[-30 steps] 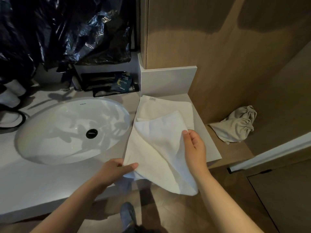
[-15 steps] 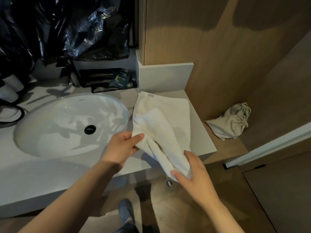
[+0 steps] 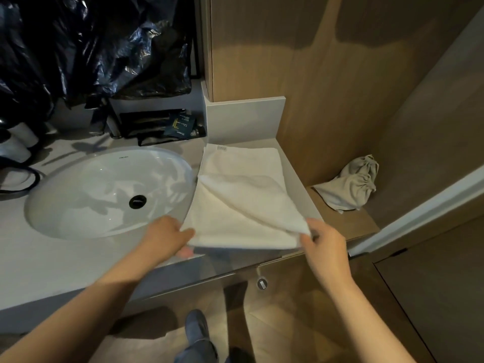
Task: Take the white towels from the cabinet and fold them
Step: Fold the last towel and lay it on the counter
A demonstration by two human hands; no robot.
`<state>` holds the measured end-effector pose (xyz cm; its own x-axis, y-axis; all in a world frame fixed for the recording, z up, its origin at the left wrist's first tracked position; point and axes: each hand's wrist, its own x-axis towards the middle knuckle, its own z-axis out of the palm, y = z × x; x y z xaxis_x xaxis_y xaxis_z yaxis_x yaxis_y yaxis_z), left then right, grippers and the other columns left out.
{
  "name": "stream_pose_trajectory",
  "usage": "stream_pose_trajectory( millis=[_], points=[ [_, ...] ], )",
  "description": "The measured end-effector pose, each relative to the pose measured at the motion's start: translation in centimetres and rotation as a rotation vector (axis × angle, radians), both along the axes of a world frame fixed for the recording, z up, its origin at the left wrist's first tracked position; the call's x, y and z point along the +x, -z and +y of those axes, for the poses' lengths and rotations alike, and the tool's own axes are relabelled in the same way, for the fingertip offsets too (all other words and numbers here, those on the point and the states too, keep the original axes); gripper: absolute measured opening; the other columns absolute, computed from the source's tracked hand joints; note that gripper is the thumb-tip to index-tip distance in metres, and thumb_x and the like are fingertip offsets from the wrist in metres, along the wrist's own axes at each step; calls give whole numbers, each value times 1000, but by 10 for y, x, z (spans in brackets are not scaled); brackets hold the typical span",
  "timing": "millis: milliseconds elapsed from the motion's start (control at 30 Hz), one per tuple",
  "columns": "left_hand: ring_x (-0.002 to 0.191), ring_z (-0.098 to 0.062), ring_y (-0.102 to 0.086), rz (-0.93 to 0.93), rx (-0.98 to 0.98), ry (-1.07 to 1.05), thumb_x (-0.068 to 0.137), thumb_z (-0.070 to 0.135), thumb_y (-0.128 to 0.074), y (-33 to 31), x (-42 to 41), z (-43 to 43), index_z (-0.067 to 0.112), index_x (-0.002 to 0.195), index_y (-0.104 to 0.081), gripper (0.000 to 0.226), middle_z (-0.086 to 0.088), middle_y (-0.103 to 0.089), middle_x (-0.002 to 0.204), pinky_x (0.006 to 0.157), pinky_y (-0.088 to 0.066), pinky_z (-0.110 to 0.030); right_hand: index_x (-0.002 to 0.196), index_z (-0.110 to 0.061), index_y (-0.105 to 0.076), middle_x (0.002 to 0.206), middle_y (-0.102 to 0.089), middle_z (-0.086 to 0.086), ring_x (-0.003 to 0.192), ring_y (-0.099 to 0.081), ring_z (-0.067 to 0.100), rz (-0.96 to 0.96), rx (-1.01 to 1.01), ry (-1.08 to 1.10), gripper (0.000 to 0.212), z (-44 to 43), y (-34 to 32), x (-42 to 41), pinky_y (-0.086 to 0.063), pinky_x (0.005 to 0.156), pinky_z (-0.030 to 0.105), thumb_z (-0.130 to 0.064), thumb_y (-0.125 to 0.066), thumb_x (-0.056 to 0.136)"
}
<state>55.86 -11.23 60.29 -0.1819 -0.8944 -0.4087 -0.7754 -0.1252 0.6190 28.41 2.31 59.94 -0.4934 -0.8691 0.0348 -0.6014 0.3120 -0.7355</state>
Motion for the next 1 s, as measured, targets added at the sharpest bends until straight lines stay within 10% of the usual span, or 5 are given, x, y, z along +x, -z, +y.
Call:
stream_pose_trajectory(
  millis=[267,433,633,833,1000],
  points=[
    [58,-10,-65,135,135,-60,90,23,-67,45,4,36,9,75,-63,21,-3,-68,68,50,-46,-11,132,-21,-60,139,-52,-6,129,-44,14,165,328,-226,41,24,30,26,-37,110,30,-27,-65,91],
    [79,-19,-66,305,260,-246,83,15,-74,47,6,41,7,110,-52,36,-11,-64,95,57,-55,-20,127,-14,-53,113,-61,1,95,-56,14,-168,297,80,53,-16,16,42,-45,78,24,-42,-71,86],
    [52,-11,-37,642,551,-428,93,30,-62,39,11,29,6,103,-59,27,-2,-42,62,54,-47,-22,78,-7,-56,75,-54,5,72,-53,19,-314,170,101,24,-53,27,45,-37,62,23,-22,-59,95],
    [101,-24,-66,987,540,-414,94,23,-59,31,18,20,9,113,-66,24,-10,-72,106,90,-53,-39,106,-18,-59,93,-60,-12,81,-57,-5,-316,-367,283,13,-47,-3,58,-49,70,14,-24,-48,102],
    [111,-28,-61,1207,582,-401,80,29,-69,16,12,20,13,117,-65,41,-12,-68,118,101,-46,-47,109,-21,-58,98,-61,-8,86,-59,-1,-234,-399,157,12,-45,-14,64,-50,70,10,-21,-48,102]
  ],
)
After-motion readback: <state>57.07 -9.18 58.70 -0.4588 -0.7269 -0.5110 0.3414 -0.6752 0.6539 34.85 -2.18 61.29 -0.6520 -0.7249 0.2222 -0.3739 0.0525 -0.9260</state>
